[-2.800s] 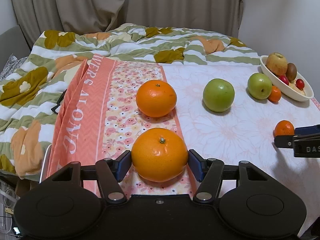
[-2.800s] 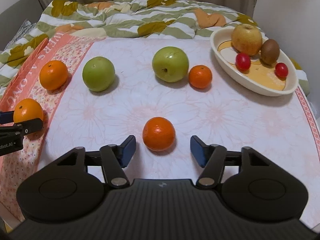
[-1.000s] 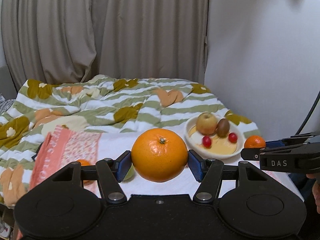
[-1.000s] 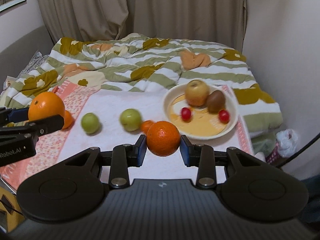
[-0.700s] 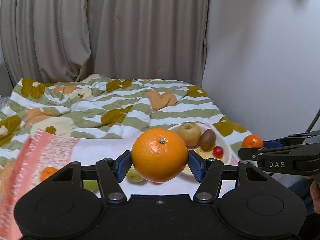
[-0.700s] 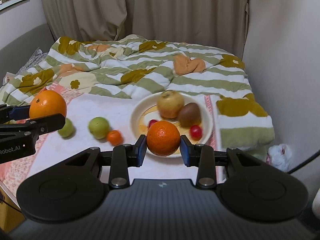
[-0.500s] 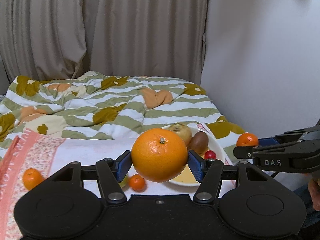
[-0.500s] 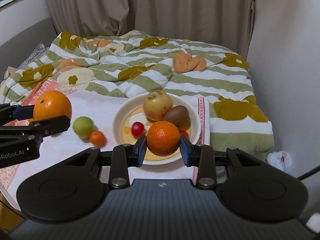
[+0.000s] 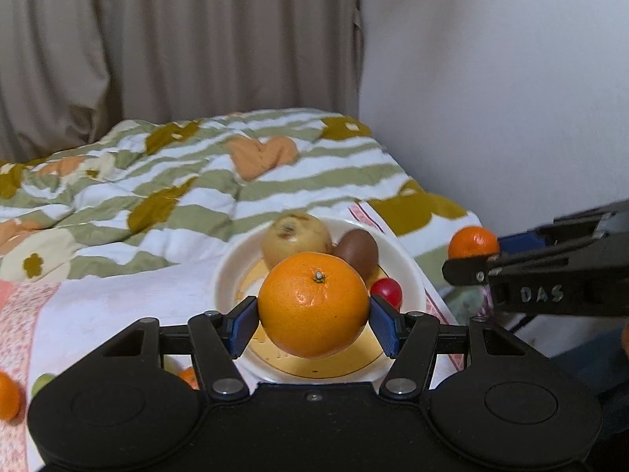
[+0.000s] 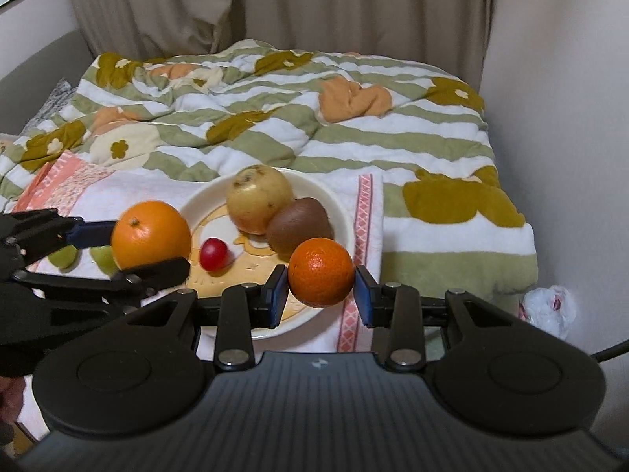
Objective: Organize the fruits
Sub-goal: 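Carry the mandarin and the large orange over the white bowl with both grippers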
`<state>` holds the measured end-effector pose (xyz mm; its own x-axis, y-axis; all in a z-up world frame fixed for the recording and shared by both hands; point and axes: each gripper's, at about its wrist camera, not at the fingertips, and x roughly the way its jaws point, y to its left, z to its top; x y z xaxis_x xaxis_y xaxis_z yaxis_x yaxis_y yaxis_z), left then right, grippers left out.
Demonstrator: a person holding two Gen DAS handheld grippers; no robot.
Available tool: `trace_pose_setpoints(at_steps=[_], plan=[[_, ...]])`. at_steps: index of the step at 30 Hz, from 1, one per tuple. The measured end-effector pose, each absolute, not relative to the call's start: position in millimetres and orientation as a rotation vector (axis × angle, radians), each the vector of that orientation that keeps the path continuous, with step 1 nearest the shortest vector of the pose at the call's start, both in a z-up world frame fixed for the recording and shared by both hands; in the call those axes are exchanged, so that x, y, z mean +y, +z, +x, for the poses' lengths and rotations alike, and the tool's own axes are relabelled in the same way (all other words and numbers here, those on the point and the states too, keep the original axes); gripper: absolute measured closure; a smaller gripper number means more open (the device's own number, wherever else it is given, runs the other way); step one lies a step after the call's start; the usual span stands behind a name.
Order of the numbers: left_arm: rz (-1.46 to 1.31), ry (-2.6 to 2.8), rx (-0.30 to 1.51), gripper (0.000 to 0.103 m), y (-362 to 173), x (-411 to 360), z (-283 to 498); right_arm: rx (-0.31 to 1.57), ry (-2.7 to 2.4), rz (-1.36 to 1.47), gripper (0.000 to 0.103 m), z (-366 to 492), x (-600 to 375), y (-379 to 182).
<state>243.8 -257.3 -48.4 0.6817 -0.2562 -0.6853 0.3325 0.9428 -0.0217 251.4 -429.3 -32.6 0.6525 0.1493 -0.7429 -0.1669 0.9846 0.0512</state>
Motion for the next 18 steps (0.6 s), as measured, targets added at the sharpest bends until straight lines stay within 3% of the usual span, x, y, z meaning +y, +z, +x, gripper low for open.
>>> trace_pose_setpoints(at_steps=[18], plan=[[0.218,-0.442,0.862,0.038,-100.1,-282.1,274.3,0.909,0.085,0.026,0.052,263.1,-448.8,-54.4]])
